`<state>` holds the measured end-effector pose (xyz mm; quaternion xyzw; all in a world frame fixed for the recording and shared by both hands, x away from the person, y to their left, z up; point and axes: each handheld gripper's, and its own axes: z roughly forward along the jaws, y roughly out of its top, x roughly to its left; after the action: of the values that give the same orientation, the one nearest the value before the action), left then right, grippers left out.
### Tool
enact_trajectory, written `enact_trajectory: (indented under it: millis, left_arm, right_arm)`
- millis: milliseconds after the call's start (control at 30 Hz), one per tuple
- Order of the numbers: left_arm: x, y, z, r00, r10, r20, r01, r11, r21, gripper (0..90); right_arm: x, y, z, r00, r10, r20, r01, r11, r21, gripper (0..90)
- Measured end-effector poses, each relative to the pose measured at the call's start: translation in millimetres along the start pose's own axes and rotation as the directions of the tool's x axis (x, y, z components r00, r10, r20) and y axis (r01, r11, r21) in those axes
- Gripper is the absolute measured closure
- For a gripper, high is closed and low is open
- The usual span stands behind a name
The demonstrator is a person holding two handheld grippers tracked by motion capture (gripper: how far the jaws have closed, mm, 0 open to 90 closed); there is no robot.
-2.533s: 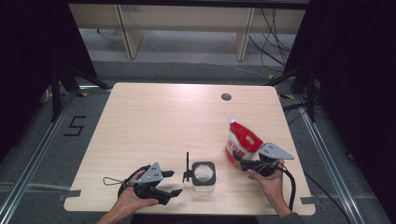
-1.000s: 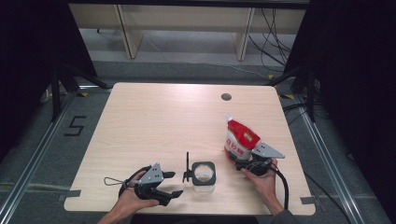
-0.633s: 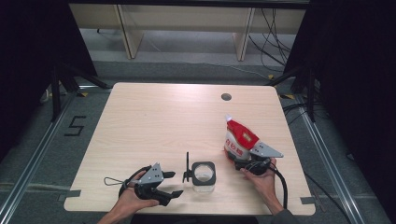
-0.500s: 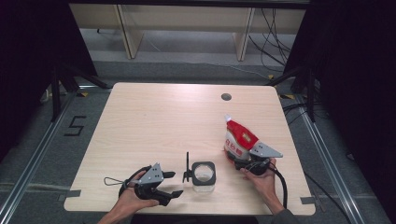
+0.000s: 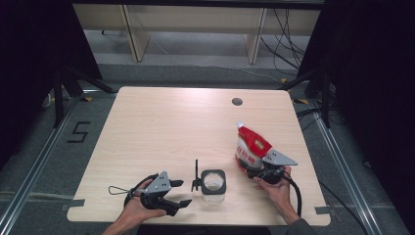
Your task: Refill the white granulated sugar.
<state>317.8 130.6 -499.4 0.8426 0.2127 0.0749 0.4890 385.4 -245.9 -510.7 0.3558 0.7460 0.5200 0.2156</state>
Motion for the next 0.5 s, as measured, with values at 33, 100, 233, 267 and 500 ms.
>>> enact_trajectory:
  millis: [33,100,233,267,500]
  left_arm:
    - [-2.0,-0.9,0.3,0.9990,-0.045,-0.005,0.045,0.9989,-0.010,28.9]
    - [-0.8,-0.9,-0.4,0.9994,-0.035,-0.006,0.035,0.9994,-0.004,28.9]
    - [-1.0,-0.5,-1.4,0.9996,-0.026,-0.012,0.026,0.9996,0.002,29.0]
    - [0.2,-0.5,-1.2,0.9999,-0.012,-0.005,0.012,0.9999,-0.001,28.9]
    - [0.4,-1.2,-1.8,0.9996,-0.022,-0.016,0.022,0.9997,0.001,28.9]
  right_arm:
    - [3.0,-0.2,-2.7,0.9999,0.005,0.011,-0.006,1.000,0.013,36.3]
    - [2.6,0.9,-4.3,0.9993,-0.036,0.014,0.036,0.999,0.007,36.5]
    - [5.2,2.5,-8.8,0.9973,-0.072,0.012,0.072,0.997,-0.002,36.8]
    - [8.8,2.9,-11.1,0.9987,-0.049,0.013,0.049,0.999,0.007,36.9]
    - [13.6,12.7,-22.5,0.9838,-0.177,0.031,0.178,0.984,-0.033,37.0]
